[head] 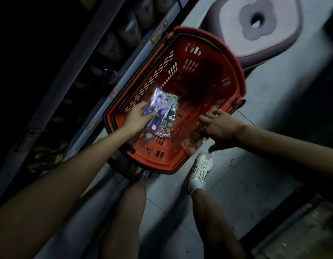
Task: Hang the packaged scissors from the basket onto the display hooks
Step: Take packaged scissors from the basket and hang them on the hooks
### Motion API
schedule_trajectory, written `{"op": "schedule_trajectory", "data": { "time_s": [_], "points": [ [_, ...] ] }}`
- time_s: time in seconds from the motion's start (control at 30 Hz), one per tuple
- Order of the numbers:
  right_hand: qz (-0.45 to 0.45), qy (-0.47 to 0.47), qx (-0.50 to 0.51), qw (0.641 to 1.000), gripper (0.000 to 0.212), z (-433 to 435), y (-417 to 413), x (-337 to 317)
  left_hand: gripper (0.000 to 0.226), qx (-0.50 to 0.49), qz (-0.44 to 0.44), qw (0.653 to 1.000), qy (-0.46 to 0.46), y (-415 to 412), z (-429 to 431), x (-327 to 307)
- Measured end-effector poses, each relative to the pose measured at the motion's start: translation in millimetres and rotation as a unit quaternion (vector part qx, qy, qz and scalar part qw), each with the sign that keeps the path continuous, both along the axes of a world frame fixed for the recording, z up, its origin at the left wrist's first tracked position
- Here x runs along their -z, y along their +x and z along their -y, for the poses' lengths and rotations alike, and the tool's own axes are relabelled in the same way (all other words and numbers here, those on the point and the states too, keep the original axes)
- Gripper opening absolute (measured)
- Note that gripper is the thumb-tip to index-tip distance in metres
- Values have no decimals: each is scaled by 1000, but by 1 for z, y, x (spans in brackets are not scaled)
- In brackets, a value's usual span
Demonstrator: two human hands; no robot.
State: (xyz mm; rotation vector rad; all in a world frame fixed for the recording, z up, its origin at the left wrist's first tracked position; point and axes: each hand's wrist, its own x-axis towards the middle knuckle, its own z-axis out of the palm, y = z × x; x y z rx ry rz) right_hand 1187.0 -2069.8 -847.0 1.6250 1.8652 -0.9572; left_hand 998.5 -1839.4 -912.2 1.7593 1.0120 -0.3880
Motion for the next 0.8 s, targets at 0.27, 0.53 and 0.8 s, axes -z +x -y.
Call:
{"op": "schedule_trajectory", "data": {
  "time_s": [0.27,0.53,0.8],
  "points": [
    [14,185,317,930,39,36,-9,-99,34,-50,-14,998,-42,13,23,-137],
    [-213,308,844,385,17,93,-13,-298,67,-5,61,994,-93,59,59,-333],
    [-196,455,793,355,15,166,1,-506,36,213,167,962,37,121,100,-543]
  ]
}}
